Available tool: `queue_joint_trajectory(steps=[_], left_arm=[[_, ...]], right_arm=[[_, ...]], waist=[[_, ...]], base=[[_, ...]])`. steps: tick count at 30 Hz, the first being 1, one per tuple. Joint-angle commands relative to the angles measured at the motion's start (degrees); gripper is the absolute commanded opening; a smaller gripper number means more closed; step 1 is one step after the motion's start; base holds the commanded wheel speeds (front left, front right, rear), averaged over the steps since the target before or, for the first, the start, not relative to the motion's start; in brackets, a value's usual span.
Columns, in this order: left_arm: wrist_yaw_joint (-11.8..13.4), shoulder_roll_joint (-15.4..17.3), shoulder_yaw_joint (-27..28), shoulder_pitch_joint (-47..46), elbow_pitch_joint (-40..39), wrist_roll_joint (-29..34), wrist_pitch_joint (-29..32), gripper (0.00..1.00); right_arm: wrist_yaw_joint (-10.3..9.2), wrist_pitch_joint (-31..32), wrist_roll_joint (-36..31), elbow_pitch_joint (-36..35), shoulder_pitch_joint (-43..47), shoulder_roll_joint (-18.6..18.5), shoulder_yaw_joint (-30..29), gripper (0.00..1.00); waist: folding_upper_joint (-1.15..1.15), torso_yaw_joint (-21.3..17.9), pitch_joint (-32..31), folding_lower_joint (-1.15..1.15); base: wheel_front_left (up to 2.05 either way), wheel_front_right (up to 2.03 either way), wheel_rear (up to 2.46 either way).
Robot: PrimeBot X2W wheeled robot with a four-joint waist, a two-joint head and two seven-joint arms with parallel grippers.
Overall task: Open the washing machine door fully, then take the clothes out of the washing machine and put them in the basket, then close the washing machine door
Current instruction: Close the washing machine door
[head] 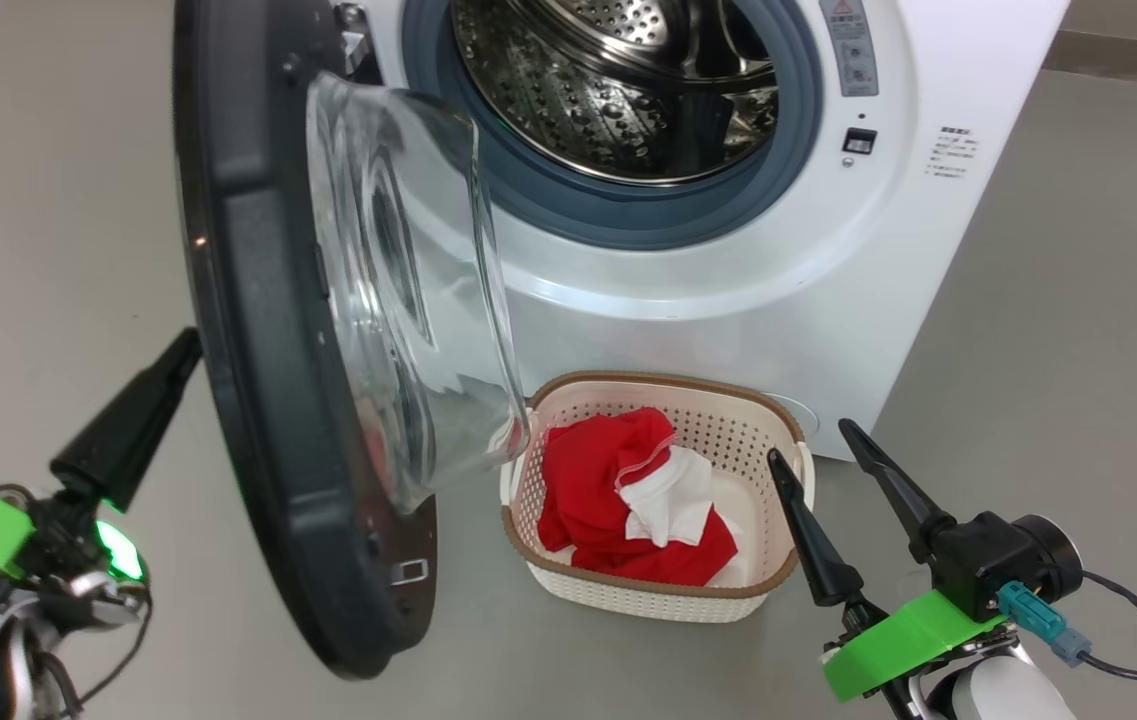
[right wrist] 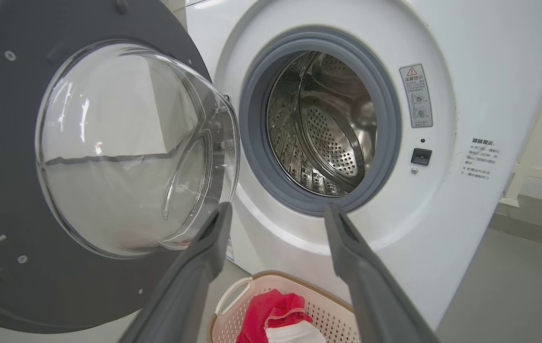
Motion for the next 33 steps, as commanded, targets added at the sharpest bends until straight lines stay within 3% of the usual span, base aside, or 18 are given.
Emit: queue_joint_trajectory(steps=[1, 20, 28, 30, 31, 32, 33], left_arm=[[0.3, 0.9, 0.1, 0.3, -2.3, -0.8, 0.3, 0.0], [-1.3, 0.9, -5.3, 5.4, -5.3, -3.8, -4.4, 0.0], [-4.2, 1.7, -4.7, 5.7, -5.4, 0.1, -8.2, 0.0], [-6.0, 2.7, -4.3, 5.8, -5.3, 3.7, -11.0, 0.76], [-6.0, 2.7, -4.3, 5.8, -5.3, 3.7, -11.0, 0.76], [-6.7, 3.2, -4.2, 5.9, -5.0, 5.8, -12.6, 1.0], [-7.7, 3.9, -4.2, 6.0, -4.8, 8.2, -14.3, 1.0]], right_arm=[[0.35, -0.4, 0.7, -1.5, -2.0, 0.2, 1.3, 1.0], [0.35, -0.4, 0.3, -1.8, -1.1, 0.3, 1.1, 1.0], [0.35, -0.4, 0.2, -1.8, -1.2, 0.3, 1.1, 1.0], [0.35, -0.4, 0.2, -1.8, -1.3, 0.3, 1.0, 1.0], [0.35, -0.4, 0.2, -1.8, -1.3, 0.3, 1.0, 1.0], [0.35, -0.4, 0.3, -1.8, -1.3, 0.4, 0.9, 1.0], [0.35, -0.4, 0.3, -1.8, -1.3, 0.4, 0.9, 1.0]], waist=[[0.0, -0.6, -0.1, 0.0], [0.0, -4.6, -0.1, 0.0], [0.0, -5.2, 0.1, 0.0], [0.0, -5.3, 0.1, 0.0], [0.0, -5.3, 0.1, 0.0], [0.0, -5.3, 0.1, 0.0], [0.0, -5.3, 0.1, 0.0]], base=[[0.0, 0.0, 0.0], [0.0, 0.0, 0.0], [0.0, 0.0, 0.0], [0.0, 0.0, 0.0], [0.0, 0.0, 0.0], [0.0, 0.0, 0.0], [0.0, 0.0, 0.0]])
